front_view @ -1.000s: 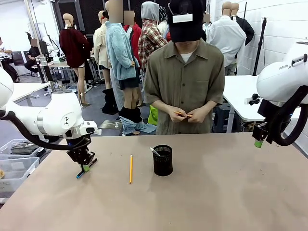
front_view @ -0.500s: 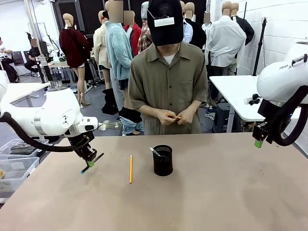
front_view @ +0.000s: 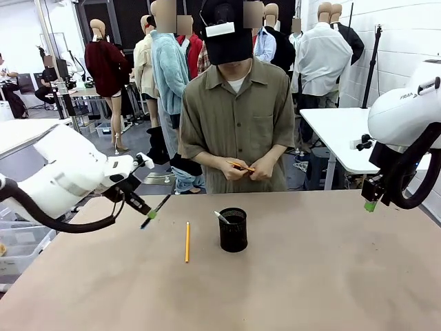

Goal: Place the pens into the pen holder.
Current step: Pick up a writing instrument from the table and place it into the Pen holder.

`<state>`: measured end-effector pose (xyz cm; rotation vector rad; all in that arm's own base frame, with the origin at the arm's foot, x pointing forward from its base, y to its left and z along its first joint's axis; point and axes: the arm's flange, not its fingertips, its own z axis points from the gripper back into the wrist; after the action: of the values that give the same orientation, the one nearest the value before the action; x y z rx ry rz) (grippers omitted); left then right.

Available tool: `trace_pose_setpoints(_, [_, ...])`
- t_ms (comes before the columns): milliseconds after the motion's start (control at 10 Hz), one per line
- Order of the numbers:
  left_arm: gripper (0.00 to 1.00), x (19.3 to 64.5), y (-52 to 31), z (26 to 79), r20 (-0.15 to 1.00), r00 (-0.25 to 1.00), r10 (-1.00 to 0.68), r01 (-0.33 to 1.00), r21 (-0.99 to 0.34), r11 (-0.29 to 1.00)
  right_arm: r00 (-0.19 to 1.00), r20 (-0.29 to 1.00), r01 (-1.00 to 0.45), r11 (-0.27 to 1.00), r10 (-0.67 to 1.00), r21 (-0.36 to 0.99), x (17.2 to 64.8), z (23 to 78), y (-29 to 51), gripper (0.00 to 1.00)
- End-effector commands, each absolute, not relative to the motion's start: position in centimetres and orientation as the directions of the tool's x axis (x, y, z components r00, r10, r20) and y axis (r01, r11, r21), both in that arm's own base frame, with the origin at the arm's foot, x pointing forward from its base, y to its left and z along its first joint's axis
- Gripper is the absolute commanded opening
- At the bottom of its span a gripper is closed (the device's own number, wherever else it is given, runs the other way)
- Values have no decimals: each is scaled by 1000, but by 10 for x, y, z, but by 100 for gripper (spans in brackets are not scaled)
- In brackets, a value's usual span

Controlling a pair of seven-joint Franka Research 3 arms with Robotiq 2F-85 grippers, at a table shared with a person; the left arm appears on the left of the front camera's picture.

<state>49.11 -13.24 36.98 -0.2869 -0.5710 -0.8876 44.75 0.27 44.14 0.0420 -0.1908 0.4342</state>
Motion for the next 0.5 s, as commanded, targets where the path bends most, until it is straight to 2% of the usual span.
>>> trace_pose_setpoints(0, [0, 495, -124, 347, 707, 317, -632, 901, -17, 432, 885, 193, -427, 904, 425, -29, 444, 438, 2, 60])
trace_pose_setpoints(400, [0, 508, -161, 343, 816, 77, -573, 962, 90, 257, 885, 193, -427, 904, 425, -29, 444, 438, 2, 60])
